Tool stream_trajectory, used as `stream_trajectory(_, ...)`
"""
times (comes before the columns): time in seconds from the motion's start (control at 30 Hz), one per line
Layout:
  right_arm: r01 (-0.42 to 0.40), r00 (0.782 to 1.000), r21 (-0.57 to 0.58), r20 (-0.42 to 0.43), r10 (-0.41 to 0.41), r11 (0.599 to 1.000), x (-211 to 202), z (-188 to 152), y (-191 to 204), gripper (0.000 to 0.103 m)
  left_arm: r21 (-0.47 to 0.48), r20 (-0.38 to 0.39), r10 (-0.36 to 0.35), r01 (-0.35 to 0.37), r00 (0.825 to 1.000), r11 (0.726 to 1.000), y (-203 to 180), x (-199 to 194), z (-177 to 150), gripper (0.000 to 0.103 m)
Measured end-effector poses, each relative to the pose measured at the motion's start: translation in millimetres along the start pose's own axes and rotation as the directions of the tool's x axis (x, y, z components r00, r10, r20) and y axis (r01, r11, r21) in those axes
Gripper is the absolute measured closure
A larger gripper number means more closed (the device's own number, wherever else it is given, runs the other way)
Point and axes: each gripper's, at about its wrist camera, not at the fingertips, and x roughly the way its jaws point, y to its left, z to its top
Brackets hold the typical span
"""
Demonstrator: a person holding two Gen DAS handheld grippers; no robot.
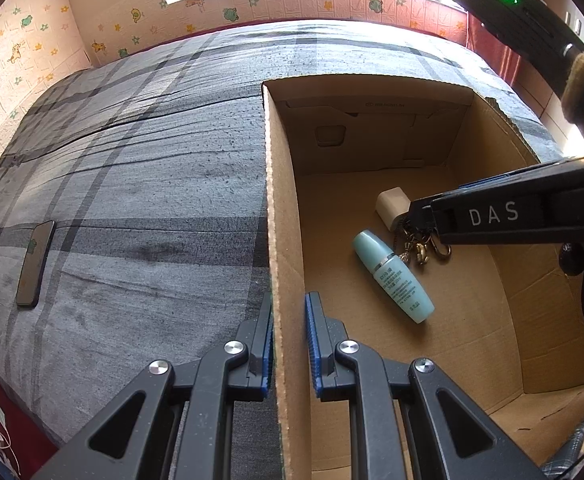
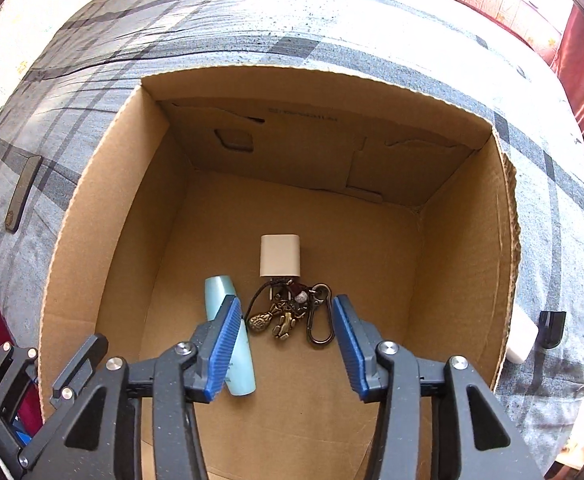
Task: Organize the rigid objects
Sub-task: 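Open the right gripper to drop the keys into the box, then move the right gripper back to the black cup beside the box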
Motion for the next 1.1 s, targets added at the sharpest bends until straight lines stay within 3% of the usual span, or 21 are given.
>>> stream_trajectory(0.3,0.006,0.998,-0.045,0.062,-0.003,0.999,-35.7,-7.0,17.6,0.027,0.002,0.0,0.005,-0.005,1.0,1.0,0.5,0.3,-0.1,0.087)
stream_trajectory(0.7,0.007,0.991,-0.002,0.134,-0.006,1.0,-76.7,-3.5,6.5,0.009,0.004,0.0,0.01,-0.01,1.0,1.0,0.5,-0.4,0.0,0.087)
stream_trajectory(1.1,0.028,0.979,0.047,0.2,-0.037,0.998,-107.1,-9.9,-30.7,0.007,0.007,-0.001,0.014,-0.014,1.0,1.0,-0.6,-1.0,0.4,0.087)
